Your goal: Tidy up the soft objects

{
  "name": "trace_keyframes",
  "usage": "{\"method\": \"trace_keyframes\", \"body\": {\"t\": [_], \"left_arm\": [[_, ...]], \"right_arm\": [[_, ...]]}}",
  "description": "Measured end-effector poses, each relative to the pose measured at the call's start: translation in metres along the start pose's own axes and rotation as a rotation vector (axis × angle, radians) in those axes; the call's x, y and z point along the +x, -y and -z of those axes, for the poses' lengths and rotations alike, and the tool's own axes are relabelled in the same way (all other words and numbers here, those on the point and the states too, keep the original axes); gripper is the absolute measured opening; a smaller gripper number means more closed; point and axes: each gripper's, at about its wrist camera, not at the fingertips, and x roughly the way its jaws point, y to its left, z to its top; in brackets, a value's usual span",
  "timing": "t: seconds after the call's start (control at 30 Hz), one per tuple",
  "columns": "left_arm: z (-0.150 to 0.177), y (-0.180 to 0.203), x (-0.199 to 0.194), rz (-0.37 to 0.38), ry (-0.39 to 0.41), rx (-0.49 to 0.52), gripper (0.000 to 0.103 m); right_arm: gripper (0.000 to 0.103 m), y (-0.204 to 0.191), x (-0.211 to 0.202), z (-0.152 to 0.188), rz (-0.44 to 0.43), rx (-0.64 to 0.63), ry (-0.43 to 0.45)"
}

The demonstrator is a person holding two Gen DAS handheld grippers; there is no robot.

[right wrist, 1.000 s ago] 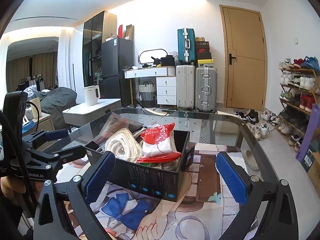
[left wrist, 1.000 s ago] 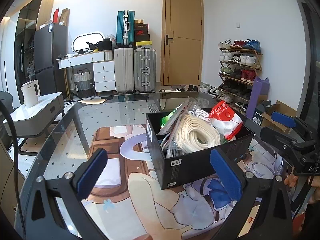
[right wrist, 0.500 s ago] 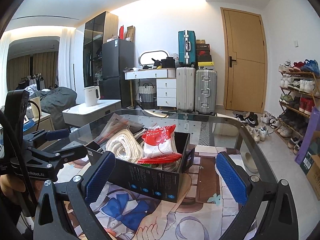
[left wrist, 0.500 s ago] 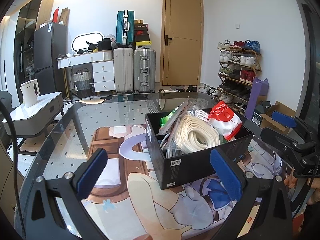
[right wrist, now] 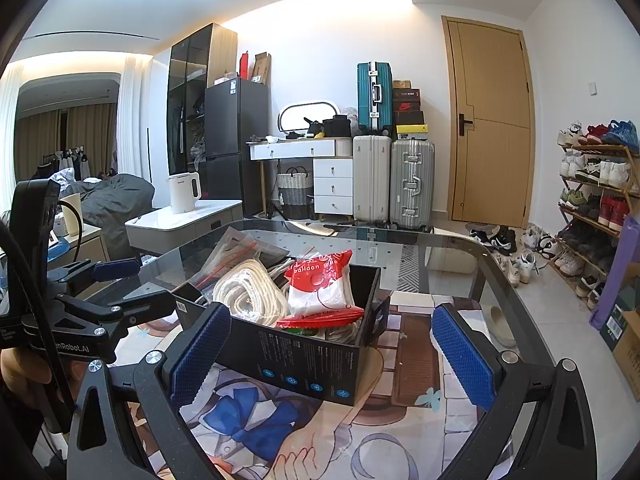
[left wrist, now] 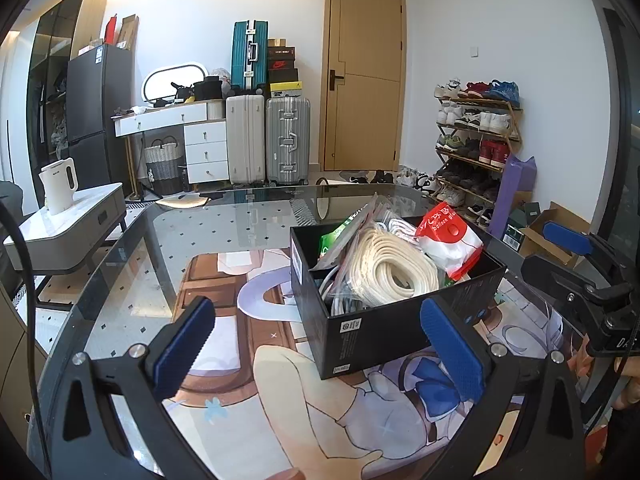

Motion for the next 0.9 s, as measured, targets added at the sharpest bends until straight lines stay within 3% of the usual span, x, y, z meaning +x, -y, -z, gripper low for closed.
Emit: {"method": "trace_keyframes", "body": {"t": [0.9], "left_arm": [[-0.0007, -0.0008, -0.0017, 0.001, 0.005, -0.005, 0.103]], "right_arm": [[0.102, -0.0001, 0.0007, 0.001, 0.0, -0.002, 0.001]]}}
